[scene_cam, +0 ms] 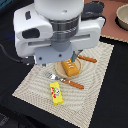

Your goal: Place the bread, butter, and milk from the table onto the serving area.

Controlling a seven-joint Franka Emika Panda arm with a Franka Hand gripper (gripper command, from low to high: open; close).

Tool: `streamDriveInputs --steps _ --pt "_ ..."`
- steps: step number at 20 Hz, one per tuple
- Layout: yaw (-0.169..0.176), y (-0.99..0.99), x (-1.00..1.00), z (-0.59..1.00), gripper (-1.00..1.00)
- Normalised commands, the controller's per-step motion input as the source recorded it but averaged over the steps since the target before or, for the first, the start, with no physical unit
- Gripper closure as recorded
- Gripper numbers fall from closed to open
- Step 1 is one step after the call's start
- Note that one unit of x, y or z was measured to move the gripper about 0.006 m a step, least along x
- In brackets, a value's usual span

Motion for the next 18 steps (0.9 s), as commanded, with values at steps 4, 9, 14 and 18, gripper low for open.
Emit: streamDriveInputs --steps 4,9,14,18 --pt "0.035 0.42 -0.61 -0.03 -1.0" --pt "0.038 0.41 -0.65 -0.13 -1.0" --pt "0.042 0.41 -0.67 -0.2 -1.0" --pt "0.043 0.41 -0.67 -0.19 -1.0"
